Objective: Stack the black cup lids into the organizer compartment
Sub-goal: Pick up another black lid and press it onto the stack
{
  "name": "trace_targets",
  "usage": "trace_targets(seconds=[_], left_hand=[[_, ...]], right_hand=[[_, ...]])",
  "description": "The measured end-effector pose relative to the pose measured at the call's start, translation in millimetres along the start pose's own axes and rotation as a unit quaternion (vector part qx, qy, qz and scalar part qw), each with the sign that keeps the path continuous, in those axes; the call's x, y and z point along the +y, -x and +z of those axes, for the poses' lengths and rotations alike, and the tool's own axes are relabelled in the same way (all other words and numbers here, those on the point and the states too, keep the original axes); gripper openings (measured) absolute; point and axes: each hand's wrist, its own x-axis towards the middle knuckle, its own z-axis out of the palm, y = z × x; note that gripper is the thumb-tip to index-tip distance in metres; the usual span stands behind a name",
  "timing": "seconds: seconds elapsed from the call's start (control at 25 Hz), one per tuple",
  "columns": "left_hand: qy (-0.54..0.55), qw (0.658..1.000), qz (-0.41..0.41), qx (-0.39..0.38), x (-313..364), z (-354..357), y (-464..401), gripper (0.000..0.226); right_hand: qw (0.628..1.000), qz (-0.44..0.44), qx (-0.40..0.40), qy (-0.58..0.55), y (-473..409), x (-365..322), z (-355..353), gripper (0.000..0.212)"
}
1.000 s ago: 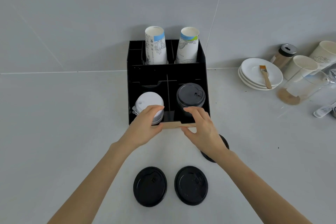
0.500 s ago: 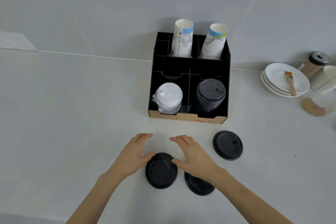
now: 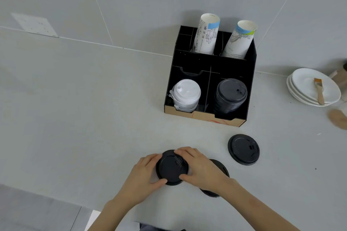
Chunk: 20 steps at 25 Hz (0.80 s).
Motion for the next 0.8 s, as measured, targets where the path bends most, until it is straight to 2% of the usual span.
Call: trace_targets(seconds=[0.16,0.4,0.68,0.8], left_hand=[[-0.038,0.999,0.004,0.001,1.3,1.4,-0.2,0.092],[-0.022,1.0,0.002,0.003,2.9,-0.9,-4.3,0.091],[0.047,0.998,0.034,0.024,22.0,-21.0,-20.4,0.082],[0.062,0.995,0.068,0.049,39.2,-30.8,-36.3,0.062]], right_hand=[[1.0,-0.014,-0.015,0.002,2.7,-0.1,0.7,0.066],[1.0,-0.021,-0.007,-0.008,4.1,2.5,0.1,0.065],[0.995,-0.009,0.074,-0.067,6.4,6.0,-25.7,0.066],[0.988,0.005,0.128,-0.085,10.5,9.1,-44.6,0.066]])
